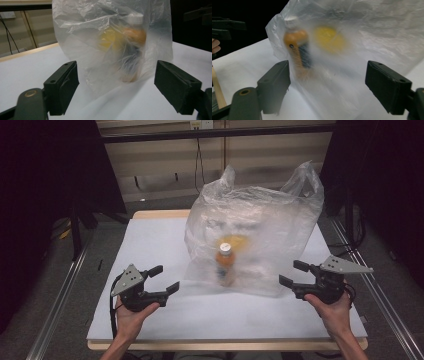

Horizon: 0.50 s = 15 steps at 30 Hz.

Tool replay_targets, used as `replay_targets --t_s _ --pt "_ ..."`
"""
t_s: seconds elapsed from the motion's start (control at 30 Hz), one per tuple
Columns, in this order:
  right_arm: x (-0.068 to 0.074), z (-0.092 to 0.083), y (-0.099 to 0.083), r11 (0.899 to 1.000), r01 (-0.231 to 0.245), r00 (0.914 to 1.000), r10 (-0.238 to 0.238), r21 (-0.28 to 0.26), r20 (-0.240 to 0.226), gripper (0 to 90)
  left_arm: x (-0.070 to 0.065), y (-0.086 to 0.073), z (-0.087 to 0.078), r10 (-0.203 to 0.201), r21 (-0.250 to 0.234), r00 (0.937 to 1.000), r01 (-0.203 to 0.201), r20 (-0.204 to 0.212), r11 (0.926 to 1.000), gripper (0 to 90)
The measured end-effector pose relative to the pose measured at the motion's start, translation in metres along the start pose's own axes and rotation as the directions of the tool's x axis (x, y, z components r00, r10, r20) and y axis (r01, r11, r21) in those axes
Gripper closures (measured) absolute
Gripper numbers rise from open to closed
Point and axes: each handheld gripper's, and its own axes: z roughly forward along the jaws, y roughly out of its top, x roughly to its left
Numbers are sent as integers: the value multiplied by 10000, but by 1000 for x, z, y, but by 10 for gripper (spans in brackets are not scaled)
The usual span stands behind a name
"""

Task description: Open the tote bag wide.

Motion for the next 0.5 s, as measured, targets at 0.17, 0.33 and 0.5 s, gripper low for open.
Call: replay_targets --t_s 0.17,0.33,0.5 --pt "3 8 8 9994 251 9996 -248 250 -120 395 -1 8 11 104 336 9991 -118 422 9994 293" --pt "-2 16 22 9990 358 9987 -348 260 -372 545 1 16 27 -145 447 9946 100 1024 9990 397" --pt "-7 22 38 9977 599 9972 -584 325 -458 658 0 28 44 68 499 9916 -134 1292 9987 498"
